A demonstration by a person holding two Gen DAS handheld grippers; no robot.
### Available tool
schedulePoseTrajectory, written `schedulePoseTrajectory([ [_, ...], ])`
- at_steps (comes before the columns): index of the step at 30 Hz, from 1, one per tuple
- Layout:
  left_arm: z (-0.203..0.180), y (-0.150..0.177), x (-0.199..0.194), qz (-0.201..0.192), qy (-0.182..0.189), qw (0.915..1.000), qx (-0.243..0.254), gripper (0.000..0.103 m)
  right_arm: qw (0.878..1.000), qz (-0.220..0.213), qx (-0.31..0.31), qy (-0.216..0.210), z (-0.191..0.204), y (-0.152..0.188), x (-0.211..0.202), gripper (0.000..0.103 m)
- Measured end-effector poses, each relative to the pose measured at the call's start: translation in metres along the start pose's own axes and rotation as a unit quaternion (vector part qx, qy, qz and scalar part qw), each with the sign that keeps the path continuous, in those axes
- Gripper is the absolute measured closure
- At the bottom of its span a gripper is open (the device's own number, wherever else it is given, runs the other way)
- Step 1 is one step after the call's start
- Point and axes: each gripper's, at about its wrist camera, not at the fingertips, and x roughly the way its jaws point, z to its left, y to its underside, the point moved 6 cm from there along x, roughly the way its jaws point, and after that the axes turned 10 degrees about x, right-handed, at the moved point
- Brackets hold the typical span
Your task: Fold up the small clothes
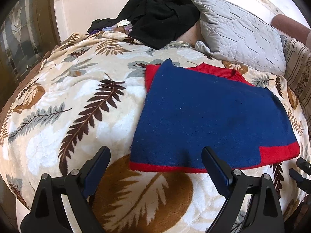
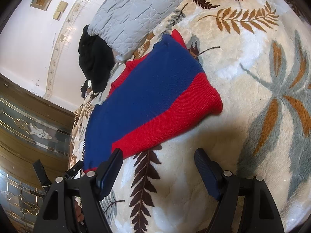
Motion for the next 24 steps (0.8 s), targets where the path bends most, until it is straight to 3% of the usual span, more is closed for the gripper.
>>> schedulePoseTrajectory([
  [6,0.001,0.001,-0.002,-0.002,0.004,1.0000,-0.006,0.008,1.000,0.003,-0.013,0.015,0.009,0.004,-0.004,0.023],
  [9,0.002,0.001,-0.001,-0.004,0.006,0.9999,-0.008,0.008,0.999,0.011,-0.049,-0.014,0.043,0.004,-0.010,0.023],
  [12,0.000,0.002,0.000,0.003,0.012,0.9998,-0.013,0.008,0.993,0.017,-0.093,-0.075,0.092,-0.020,-0.004,0.022],
  [14,-0.001,0.001,-0.004,0.001,0.018,0.9997,-0.015,0.008,1.000,0.007,-0.016,0.018,0.067,-0.053,0.018,0.022],
  [15,-0.002,0.001,-0.010,-0.005,0.020,0.9997,-0.010,0.008,0.998,0.012,0.066,0.011,0.047,-0.063,0.022,0.021],
  [16,-0.001,0.000,-0.016,-0.013,0.018,0.9997,-0.006,0.008,0.995,0.015,0.093,-0.024,0.044,-0.065,0.019,0.021],
  [18,0.005,0.000,-0.026,-0.031,0.009,0.9995,-0.002,0.008,0.998,0.008,0.055,-0.026,0.055,-0.057,0.008,0.021],
  [21,0.008,-0.006,-0.020,-0.023,0.006,0.9997,-0.005,0.008,0.999,0.028,-0.012,-0.035,0.070,-0.018,-0.003,0.021],
  [24,-0.002,-0.019,-0.016,-0.029,0.008,0.9995,0.002,0.008,0.999,0.031,0.003,-0.044,0.055,0.005,-0.004,0.021],
])
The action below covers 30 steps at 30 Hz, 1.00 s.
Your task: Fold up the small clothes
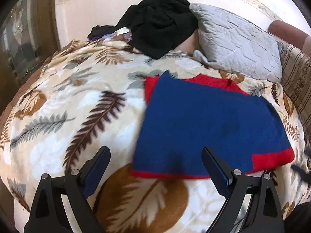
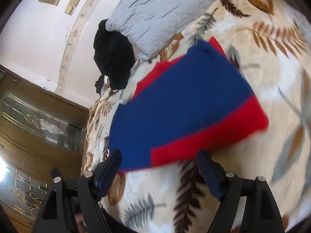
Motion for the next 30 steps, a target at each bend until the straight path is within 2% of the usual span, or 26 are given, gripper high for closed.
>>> schedulePoseTrajectory([
  [4,-0.026,-0.020,0.007,0.000,0.001,0.9997,0.024,0.008,0.998,0.002,0.068,0.003,-0.038,-0.008,0.011,0.021],
  [11,-0.051,-0.036,0.016,-0.001,0.008,0.9994,0.033,0.008,0.993,-0.035,0.109,0.011,-0.060,-0.038,0.010,0.021],
  [21,-0.065,-0.037,0.040,0.020,0.008,0.9989,0.041,0.008,0.991,-0.057,0.116,0.023,-0.063,-0.051,0.007,0.021],
  [25,-0.070,-0.035,0.047,0.026,0.011,0.9987,0.044,0.008,0.991,-0.067,0.100,0.052,-0.063,-0.055,0.009,0.023],
  [26,-0.071,-0.035,0.048,0.026,0.012,0.9986,0.045,0.008,0.991,-0.068,0.090,0.072,-0.063,-0.057,0.011,0.031],
  [28,-0.073,-0.035,0.050,0.028,0.012,0.9984,0.048,0.008,0.989,-0.060,0.068,0.116,-0.066,-0.059,0.020,0.073],
  [29,-0.073,-0.034,0.050,0.029,0.012,0.9984,0.048,0.008,0.990,-0.043,0.061,0.119,-0.065,-0.059,0.026,0.093],
  [30,-0.073,-0.035,0.050,0.029,0.014,0.9984,0.046,0.008,0.989,-0.048,0.051,0.129,-0.063,-0.058,0.025,0.093],
])
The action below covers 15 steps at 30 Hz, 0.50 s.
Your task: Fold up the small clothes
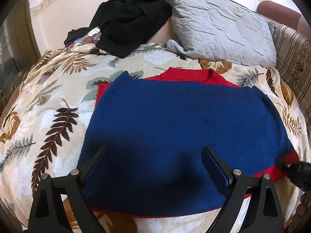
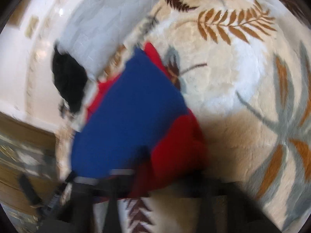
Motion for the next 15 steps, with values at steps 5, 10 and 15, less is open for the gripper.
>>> schedulePoseTrajectory([
  [5,0.004,-0.005,-0.006,-0.023,-0.002,0.9997,-0.008,0.008,0.999,-0.019,-0.035,0.033,0.002,0.008,-0.018,0.089],
  [10,-0.001,0.016,0.037,0.042,-0.001,0.9989,0.018,0.006,0.999,0.000,-0.033,0.002,-0.011,0.007,-0.038,0.042],
  [15,0.000,0.018,0.035,0.024,-0.007,0.9994,0.023,0.004,0.996,-0.035,-0.074,-0.024,0.018,-0.039,-0.053,0.022],
])
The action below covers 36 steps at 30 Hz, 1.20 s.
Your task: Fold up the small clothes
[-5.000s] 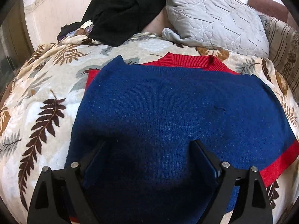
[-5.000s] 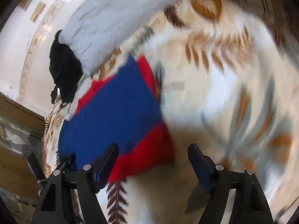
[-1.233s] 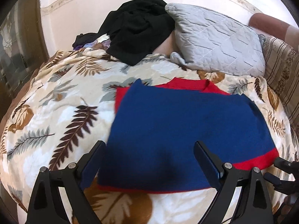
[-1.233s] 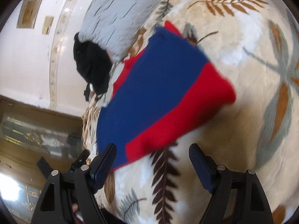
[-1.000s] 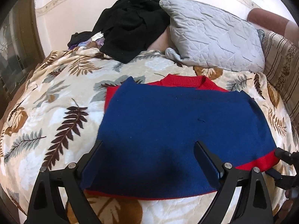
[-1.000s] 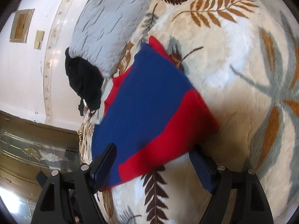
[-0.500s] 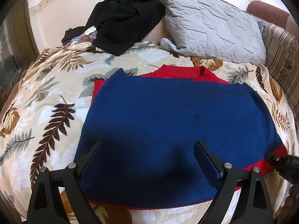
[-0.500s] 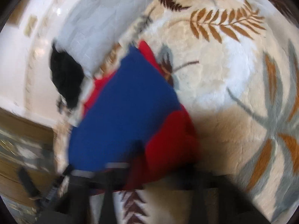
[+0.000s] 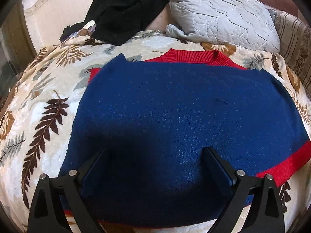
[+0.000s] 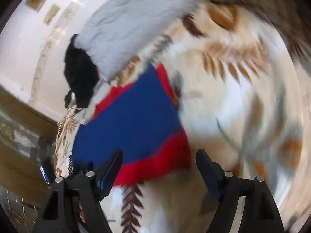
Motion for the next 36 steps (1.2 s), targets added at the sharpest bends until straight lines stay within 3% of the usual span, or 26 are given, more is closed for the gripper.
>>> schedulePoseTrajectory([
  [2,0.000,0.000,0.000,-0.001,0.001,1.0000,0.003,0.003,1.000,0.013,-0.007,-0.016,0.009,-0.030,0.026,0.022],
  [4,0.000,0.003,0.001,-0.003,0.001,1.0000,0.005,0.003,0.999,0.031,-0.015,0.007,0.011,-0.061,0.064,0.022],
  [7,0.000,0.002,0.003,-0.005,0.000,0.9999,0.010,0.001,0.996,0.088,-0.025,0.020,0.014,-0.082,0.116,0.026],
  [8,0.001,0.002,0.003,-0.007,0.000,0.9999,0.011,0.001,0.995,0.093,-0.021,0.025,0.012,-0.086,0.125,0.063],
  [9,0.001,0.002,0.004,-0.007,0.001,0.9999,0.011,0.001,0.994,0.103,-0.013,0.026,0.011,-0.088,0.131,0.087],
  [12,0.001,0.003,0.004,-0.012,0.003,0.9998,0.013,0.000,0.996,0.077,-0.013,0.042,0.010,-0.090,0.128,0.087],
  [14,-0.001,0.003,0.005,-0.013,-0.001,0.9998,0.015,0.000,0.997,0.058,0.024,0.036,-0.003,-0.090,0.126,0.078],
  [16,0.000,0.003,0.004,-0.013,0.003,0.9998,0.013,0.000,0.998,0.027,0.018,0.047,0.002,-0.083,0.106,0.061],
  [17,0.001,0.003,0.004,-0.014,0.005,0.9998,0.013,0.000,0.998,0.013,0.013,0.054,0.004,-0.078,0.096,0.044],
  [19,0.001,0.002,0.004,-0.014,0.005,0.9998,0.012,0.000,0.999,-0.014,-0.001,0.035,0.019,-0.057,0.063,0.043],
  [21,0.001,0.002,0.004,-0.016,0.006,0.9998,0.010,0.000,1.000,-0.014,-0.006,0.004,0.032,-0.028,0.041,0.041],
  [29,0.011,0.019,-0.032,-0.022,0.016,0.9996,-0.007,0.000,0.999,0.044,-0.005,-0.032,0.030,0.085,0.012,0.038],
  [32,0.020,0.032,-0.046,-0.021,0.009,0.9996,-0.017,0.000,0.998,0.050,-0.001,-0.038,0.022,0.108,0.008,0.038],
  [36,0.027,0.047,-0.056,-0.017,0.002,0.9995,-0.025,0.000,0.996,0.056,0.039,-0.052,0.008,0.111,0.010,0.038],
])
